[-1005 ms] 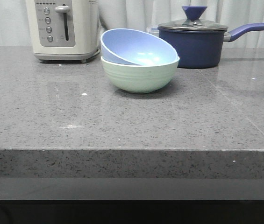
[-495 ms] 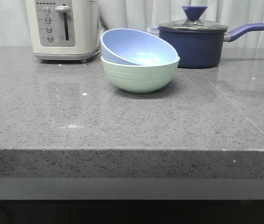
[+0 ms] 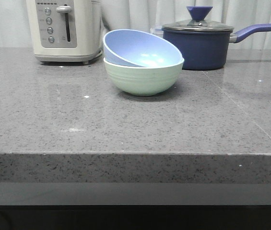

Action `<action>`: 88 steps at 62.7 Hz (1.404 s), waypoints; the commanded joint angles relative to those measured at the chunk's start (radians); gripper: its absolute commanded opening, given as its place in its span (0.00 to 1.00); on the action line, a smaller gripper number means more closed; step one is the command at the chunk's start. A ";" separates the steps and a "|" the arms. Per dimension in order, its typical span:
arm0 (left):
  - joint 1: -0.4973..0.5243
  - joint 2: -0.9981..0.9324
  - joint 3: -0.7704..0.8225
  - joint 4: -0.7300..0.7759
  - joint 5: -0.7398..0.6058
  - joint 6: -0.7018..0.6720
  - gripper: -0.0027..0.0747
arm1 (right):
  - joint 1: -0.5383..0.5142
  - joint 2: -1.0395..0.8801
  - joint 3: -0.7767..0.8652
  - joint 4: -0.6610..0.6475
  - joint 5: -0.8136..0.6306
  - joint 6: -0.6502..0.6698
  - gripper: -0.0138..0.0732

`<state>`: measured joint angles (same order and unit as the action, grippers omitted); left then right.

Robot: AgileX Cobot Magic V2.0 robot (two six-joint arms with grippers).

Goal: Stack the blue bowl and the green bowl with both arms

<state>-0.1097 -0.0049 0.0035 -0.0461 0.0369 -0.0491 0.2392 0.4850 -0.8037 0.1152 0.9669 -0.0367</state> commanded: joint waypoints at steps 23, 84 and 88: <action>0.002 -0.017 0.007 0.001 -0.086 -0.008 0.01 | -0.181 -0.343 0.542 -0.039 -0.757 -0.004 0.10; 0.002 -0.017 0.007 0.001 -0.086 -0.008 0.01 | -0.251 -0.516 0.815 -0.039 -0.979 -0.004 0.10; 0.002 -0.017 0.007 0.001 -0.086 -0.008 0.01 | -0.251 -0.516 0.815 -0.039 -0.979 -0.004 0.10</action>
<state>-0.1097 -0.0049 0.0035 -0.0461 0.0369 -0.0491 -0.0050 -0.0109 0.0270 0.0850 0.0769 -0.0367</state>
